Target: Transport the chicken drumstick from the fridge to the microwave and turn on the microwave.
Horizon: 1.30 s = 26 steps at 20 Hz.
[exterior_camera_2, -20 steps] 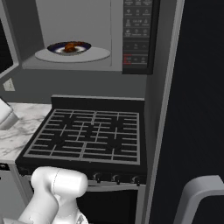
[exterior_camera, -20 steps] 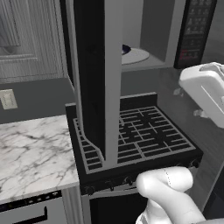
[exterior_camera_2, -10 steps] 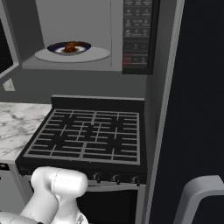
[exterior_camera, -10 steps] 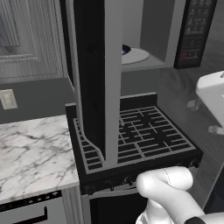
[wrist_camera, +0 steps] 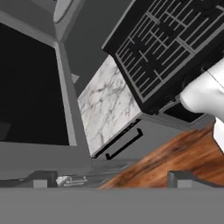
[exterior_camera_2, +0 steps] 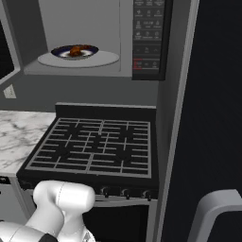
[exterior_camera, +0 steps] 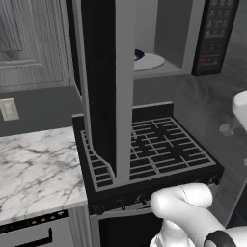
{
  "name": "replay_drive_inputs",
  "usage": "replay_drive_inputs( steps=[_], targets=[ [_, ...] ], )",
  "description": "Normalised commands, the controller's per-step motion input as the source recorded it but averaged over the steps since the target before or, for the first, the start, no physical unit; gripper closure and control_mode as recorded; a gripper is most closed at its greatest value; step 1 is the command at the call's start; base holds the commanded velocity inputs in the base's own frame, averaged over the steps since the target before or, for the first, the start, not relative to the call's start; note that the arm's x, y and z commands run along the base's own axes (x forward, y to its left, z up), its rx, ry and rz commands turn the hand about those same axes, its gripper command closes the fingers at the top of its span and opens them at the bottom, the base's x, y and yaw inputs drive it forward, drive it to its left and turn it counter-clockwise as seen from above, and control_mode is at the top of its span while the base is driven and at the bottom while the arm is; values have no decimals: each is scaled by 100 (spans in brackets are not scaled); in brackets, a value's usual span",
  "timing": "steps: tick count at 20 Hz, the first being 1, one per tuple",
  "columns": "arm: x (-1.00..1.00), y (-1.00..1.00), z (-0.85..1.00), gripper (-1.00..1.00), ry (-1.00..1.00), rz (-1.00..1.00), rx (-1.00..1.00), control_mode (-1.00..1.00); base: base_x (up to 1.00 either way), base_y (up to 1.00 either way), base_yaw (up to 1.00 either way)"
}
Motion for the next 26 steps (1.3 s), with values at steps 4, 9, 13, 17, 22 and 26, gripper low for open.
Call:
replay_drive_inputs(
  steps=[4,9,13,17,22,26],
  targets=[
    [-39,1,0,-100,10,2,8,-100,0,0,0],
    [-40,6,-1,-100,9,1,6,-100,0,0,0],
    [-26,20,-12,-100,9,0,5,-100,0,0,0],
    [-12,28,-19,-100,8,2,6,-100,0,0,0],
    [-4,31,-18,-100,7,3,8,-100,0,0,0],
    [0,36,-15,-100,0,8,10,-100,0,0,0]
  ],
)
